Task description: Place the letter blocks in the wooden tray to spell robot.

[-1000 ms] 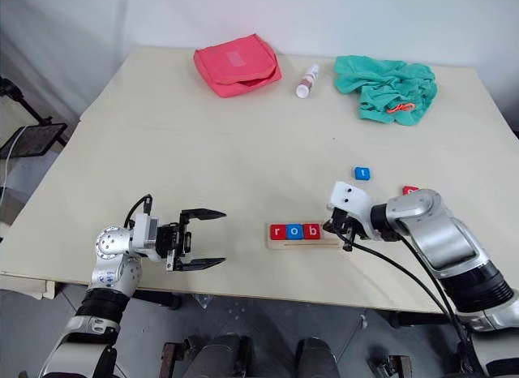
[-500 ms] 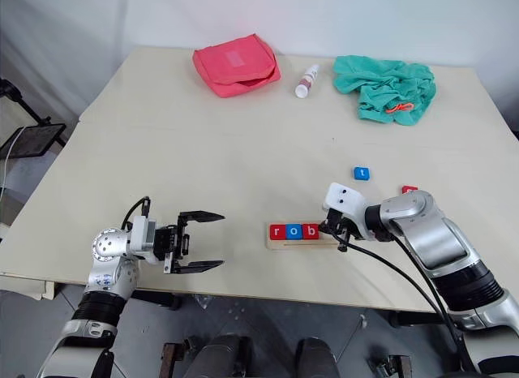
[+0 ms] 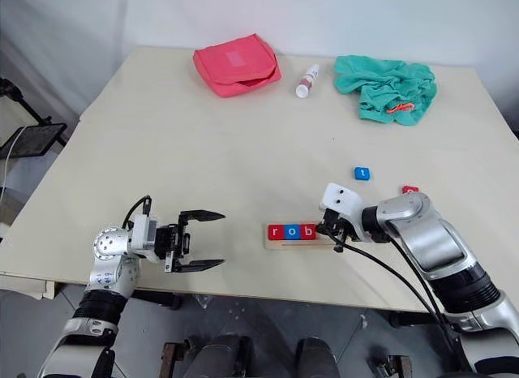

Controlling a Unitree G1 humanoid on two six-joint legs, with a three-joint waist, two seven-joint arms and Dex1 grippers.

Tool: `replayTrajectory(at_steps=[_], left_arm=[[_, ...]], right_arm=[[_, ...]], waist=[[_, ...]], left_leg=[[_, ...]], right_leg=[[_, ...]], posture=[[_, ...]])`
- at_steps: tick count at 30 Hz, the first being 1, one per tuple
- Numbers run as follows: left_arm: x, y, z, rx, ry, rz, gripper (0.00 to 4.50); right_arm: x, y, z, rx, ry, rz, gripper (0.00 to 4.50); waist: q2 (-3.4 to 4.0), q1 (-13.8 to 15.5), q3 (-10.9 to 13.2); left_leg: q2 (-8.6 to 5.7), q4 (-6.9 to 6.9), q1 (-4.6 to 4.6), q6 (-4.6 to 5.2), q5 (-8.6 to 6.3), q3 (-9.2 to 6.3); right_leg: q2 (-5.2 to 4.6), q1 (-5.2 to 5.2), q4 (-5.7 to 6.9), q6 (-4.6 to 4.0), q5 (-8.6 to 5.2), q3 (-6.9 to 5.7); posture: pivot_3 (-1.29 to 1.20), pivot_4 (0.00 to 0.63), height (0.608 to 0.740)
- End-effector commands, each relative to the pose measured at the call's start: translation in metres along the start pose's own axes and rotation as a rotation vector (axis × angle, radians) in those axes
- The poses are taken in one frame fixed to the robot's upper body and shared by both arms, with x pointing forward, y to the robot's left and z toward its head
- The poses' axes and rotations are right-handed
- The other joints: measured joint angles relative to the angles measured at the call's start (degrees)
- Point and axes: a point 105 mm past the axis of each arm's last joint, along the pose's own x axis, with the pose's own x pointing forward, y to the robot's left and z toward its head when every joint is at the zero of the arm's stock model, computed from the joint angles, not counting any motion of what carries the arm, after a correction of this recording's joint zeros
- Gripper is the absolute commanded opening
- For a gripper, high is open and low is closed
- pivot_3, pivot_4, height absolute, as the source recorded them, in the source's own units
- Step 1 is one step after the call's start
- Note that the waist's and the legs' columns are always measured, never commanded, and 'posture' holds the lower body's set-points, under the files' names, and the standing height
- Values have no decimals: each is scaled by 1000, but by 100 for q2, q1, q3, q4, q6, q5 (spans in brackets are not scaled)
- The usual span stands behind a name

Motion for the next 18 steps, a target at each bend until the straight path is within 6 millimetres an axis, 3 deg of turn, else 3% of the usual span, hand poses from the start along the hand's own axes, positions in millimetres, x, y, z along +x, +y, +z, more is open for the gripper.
replayTrajectory(at_steps=[1,3,6,17,18], left_arm=[[-1,-2,2,18,-1,-33,4500],[-2,-2,2,15,0,-36,4500],[-2,-2,0,8,1,-42,4500],[1,3,-5,-20,-13,-77,4500],[2,3,-6,-22,-16,-80,4500]], right_arm=[[-25,-12,8,15,-43,-118,40],[-32,-14,8,45,-62,-154,40],[-46,-13,9,201,-147,-178,665],[-113,-23,-56,442,-270,-632,4288],[-119,-23,-63,463,-275,-680,4452]], waist=[[0,5,0],[0,5,0],[0,6,0],[1,116,-1],[1,121,-1]], left_leg=[[-2,-1,0,0,0,-1],[-2,-2,0,0,0,-1],[0,-3,0,0,0,-1],[-4,-15,7,0,0,7],[-3,-16,10,-1,1,12]], right_leg=[[-1,0,0,0,0,0],[-1,0,0,0,0,1],[0,0,0,0,0,1],[1,1,1,0,0,0],[3,1,1,0,0,-1]], posture=[[0,150,740],[0,150,740],[0,150,740],[0,150,740],[0,150,740]])
